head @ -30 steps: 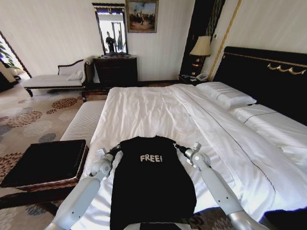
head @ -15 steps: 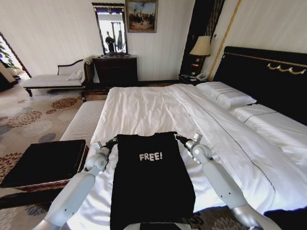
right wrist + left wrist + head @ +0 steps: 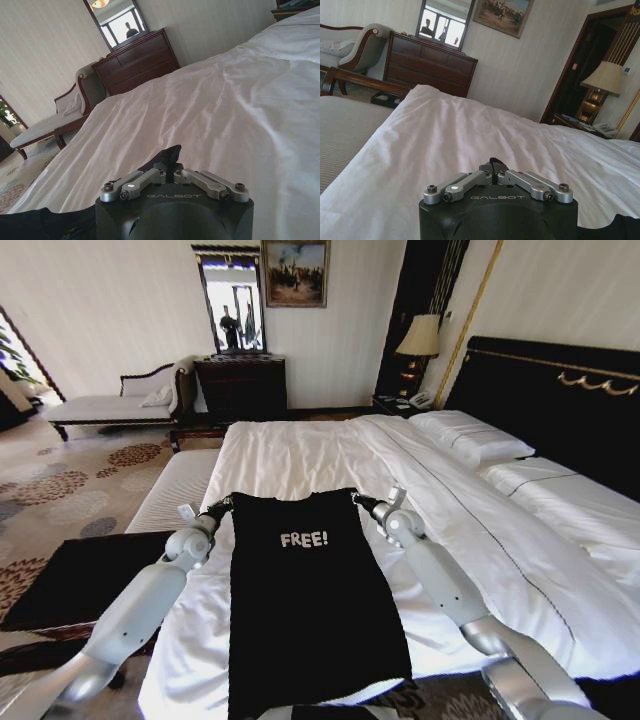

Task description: Fold the clothes on the bed and place them into the basket.

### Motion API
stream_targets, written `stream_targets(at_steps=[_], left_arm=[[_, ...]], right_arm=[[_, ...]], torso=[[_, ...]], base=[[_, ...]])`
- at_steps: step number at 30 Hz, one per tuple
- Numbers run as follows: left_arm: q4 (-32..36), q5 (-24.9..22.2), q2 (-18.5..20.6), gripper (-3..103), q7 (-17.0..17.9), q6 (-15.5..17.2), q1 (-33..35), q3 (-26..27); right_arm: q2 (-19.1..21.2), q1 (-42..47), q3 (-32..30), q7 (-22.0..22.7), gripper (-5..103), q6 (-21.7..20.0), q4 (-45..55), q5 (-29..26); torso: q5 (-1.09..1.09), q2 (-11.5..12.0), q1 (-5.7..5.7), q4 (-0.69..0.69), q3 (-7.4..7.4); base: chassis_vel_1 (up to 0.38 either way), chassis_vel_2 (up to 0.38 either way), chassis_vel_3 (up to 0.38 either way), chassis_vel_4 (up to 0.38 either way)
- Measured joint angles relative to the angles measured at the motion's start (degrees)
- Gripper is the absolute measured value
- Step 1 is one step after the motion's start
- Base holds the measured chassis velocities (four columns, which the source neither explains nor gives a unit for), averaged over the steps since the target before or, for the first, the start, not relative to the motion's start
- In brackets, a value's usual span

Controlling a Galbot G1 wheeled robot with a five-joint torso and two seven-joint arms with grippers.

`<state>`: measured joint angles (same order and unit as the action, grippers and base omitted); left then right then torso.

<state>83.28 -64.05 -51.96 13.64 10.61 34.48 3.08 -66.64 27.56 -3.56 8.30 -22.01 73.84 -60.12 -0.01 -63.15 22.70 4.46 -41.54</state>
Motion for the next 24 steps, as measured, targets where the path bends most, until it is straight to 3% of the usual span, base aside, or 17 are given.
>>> stream_targets(at_steps=[3,10,16,22,24], left_arm=[[-6.9,0.6,-2.1,0,-1.3,-0.6,-5.1,-3.4],[-12.3,2.8,-4.9,0,-2.2,-1.2,-7.6,-5.0],[-5.8,7.4,-5.5,0,-1.9,-2.5,-0.1,-1.3],[4.3,15.7,-5.9,0,-1.3,-6.8,14.1,4.5],[5.2,16.3,-5.9,0,-1.2,-7.2,15.2,4.9]], right_arm=[[-2.6,-2.8,1.1,-0.6,1,2.0,-6.4,1.9],[-4.9,-3.9,0.7,-1.7,1,4.9,-11.6,4.8],[-4.4,1.2,-0.4,-0.8,1,8.5,-6.7,10.3],[-3.7,11.0,-3.5,1.0,1,12.0,3.7,19.6],[-3.6,11.9,-3.7,1.2,1,12.3,4.5,20.2]], torso=[[0.01,0.0,0.0,0.01,0.0],[0.01,0.0,0.02,0.0,0.0],[0.02,0.0,0.01,0.01,0.01],[0.01,0.0,-0.03,-0.02,0.03],[0.01,0.0,-0.03,-0.03,0.02]], base=[[0.0,0.0,0.0,0.0],[0.0,0.0,0.0,0.0],[0.0,0.0,0.0,0.0],[0.0,0.0,0.0,0.0],[0.0,0.0,0.0,0.0]])
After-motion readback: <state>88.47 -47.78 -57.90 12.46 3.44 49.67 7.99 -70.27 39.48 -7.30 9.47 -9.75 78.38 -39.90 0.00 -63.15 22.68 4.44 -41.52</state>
